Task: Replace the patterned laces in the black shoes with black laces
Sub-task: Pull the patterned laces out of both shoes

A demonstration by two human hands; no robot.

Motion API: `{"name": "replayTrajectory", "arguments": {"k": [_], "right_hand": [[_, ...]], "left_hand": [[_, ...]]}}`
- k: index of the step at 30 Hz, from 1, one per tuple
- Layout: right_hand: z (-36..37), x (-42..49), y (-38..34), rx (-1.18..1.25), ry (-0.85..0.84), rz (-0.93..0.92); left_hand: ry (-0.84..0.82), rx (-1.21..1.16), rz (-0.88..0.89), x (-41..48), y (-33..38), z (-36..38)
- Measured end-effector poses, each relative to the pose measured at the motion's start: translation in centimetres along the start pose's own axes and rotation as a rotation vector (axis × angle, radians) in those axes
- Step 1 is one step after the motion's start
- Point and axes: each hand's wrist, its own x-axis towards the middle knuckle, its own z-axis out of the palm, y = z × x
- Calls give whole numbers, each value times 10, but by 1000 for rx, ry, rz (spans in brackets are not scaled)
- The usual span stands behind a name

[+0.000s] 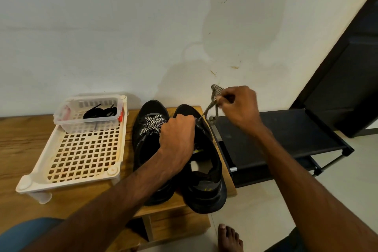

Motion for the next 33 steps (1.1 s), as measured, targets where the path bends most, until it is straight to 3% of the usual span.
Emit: {"name": "replayTrajectory", "arguments": {"k": [4,6,8,12,19,26,33], "right_hand": [[-16,8,-2,398,335,159],[-14,7,-3,495,416,206],[-9,2,-3,322,340,126],[16,-10,-2,-42,-46,-25],[36,-11,-5,-324,-449,-43],[32,-13,2,-410,-401,-41],[25,-6,2,-281,-299,26]], "left_hand": [[-2,14,-2,0,1,1],[-5,21,-9,0,1,0],[1,23,-11,-1,2,0],[20,0,-6,-3,1,0],[39,-40,-13,-1,0,1],[-9,-26,-37,0,-1,-1],[-10,45,-23,1,1,-1]]}}
